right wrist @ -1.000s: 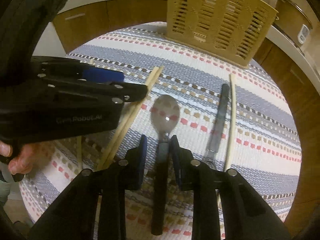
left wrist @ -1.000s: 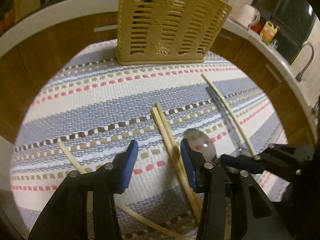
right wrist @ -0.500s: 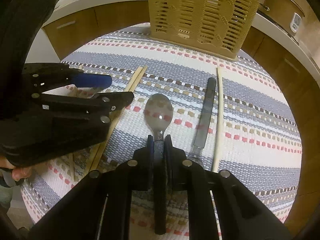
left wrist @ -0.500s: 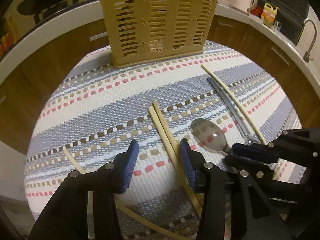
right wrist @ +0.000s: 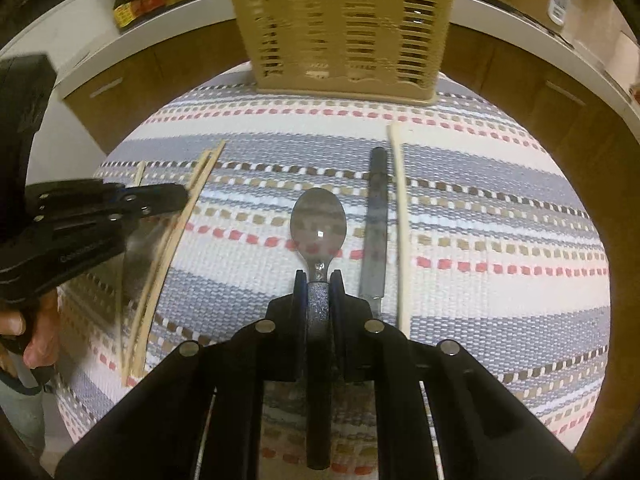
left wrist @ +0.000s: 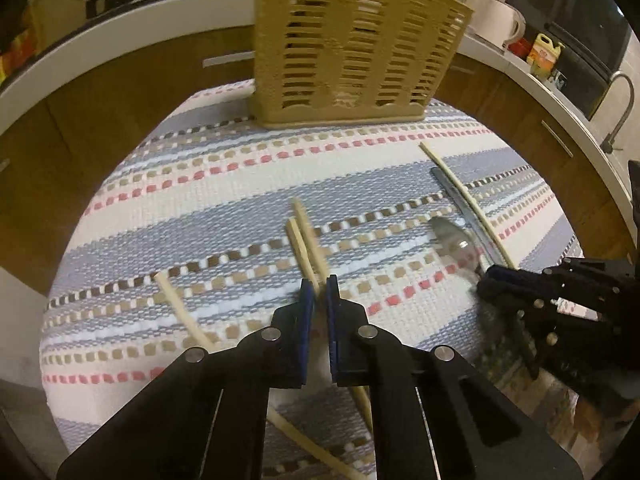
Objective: Organize utensils
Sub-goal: 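Grasp the metal spoon with the right tool while the left tool grasps chopsticks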
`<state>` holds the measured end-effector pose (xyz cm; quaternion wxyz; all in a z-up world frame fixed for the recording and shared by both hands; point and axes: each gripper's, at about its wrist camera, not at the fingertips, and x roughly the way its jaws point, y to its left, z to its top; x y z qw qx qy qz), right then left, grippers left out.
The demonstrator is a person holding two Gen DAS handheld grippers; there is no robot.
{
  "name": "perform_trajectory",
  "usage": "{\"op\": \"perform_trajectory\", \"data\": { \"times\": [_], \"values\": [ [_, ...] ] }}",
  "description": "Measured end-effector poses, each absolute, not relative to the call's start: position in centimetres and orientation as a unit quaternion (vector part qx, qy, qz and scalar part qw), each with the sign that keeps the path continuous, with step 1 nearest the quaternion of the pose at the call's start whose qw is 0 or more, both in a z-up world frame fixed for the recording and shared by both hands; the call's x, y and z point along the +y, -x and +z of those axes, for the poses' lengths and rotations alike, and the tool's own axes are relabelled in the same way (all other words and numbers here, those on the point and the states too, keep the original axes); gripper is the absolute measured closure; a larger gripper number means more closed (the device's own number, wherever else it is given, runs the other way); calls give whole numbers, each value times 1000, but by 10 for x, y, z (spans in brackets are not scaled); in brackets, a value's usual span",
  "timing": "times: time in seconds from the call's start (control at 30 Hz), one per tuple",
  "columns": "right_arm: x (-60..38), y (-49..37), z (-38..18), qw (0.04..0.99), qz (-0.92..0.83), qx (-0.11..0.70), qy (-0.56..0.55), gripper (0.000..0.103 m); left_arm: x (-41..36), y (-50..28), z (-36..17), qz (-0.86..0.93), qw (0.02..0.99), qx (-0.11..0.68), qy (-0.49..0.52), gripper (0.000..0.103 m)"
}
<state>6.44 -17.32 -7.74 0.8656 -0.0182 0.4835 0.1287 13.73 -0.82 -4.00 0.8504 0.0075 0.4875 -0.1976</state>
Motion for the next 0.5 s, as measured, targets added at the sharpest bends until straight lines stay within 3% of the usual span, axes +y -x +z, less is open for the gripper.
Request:
{"op": "perform_trajectory", "data": {
  "times": [0.27,0.5],
  "values": [
    [-171,-63,-78,866,127,483,17,93,7,-140,-40,-201,845,495,22,99],
    [-165,-70,-77,857,131,498,33,92,-9,-144,-39,-175,847,501,-17,86]
  ]
}}
